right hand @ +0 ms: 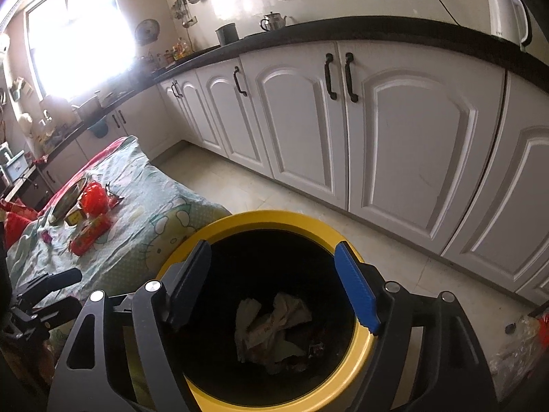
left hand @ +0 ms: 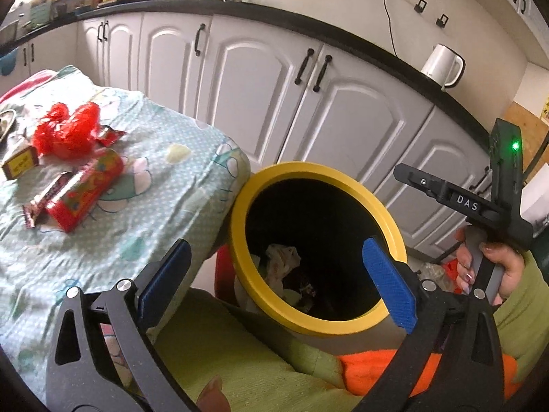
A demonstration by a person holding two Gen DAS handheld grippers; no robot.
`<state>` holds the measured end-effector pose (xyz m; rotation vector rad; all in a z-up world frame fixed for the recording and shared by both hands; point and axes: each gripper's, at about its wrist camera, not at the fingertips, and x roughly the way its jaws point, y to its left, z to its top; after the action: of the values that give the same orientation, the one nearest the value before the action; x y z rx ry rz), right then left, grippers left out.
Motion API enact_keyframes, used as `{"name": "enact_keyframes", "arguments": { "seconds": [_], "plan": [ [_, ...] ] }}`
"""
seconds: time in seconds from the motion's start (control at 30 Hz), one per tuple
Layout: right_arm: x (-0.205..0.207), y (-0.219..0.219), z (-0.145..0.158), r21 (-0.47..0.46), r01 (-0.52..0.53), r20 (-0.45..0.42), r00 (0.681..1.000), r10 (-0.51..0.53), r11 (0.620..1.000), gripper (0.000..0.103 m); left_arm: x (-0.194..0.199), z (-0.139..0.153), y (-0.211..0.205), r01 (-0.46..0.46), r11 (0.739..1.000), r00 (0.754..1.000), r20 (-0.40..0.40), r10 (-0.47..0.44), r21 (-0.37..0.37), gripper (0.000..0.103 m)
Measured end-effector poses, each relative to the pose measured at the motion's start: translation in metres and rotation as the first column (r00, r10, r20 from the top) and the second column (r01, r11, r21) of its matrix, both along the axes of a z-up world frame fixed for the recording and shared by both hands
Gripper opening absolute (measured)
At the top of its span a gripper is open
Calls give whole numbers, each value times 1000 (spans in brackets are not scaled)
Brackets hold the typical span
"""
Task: Collect trash
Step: 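Move both open tools back over the bed toward the red bag and snack wrapper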
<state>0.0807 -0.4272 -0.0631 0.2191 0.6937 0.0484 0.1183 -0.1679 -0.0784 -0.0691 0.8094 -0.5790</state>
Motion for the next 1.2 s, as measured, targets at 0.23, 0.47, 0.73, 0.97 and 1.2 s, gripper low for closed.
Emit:
{"name": "enact_keyframes", "arguments": {
  "seconds": [0.23, 0.47, 0.73, 0.97, 1.2],
  "plan": [
    [-2, 18, 9, -30, -31, 12, 999, 31, 999, 75, -5, 7, 10, -22, 1000, 999, 37, 22, -14, 92],
    [-6, 38, 20, -69, -62, 31, 997, 64, 996, 77, -10, 16, 24, -59, 998, 995, 77, 61, -24, 92],
    [-12, 56, 31, -111, -78, 58, 995, 85, 991, 84, -14, 24, 44, -104, 993, 989, 98, 110, -62, 92],
    [-16, 73, 38, -151, -103, 72, 991, 115, 983, 84, -17, 30, 58, -141, 987, 981, 121, 150, -80, 92],
    [-17, 91, 47, -200, -131, 96, 984, 152, 971, 84, -17, 34, 77, -195, 977, 968, 140, 206, -87, 92]
  ]
}}
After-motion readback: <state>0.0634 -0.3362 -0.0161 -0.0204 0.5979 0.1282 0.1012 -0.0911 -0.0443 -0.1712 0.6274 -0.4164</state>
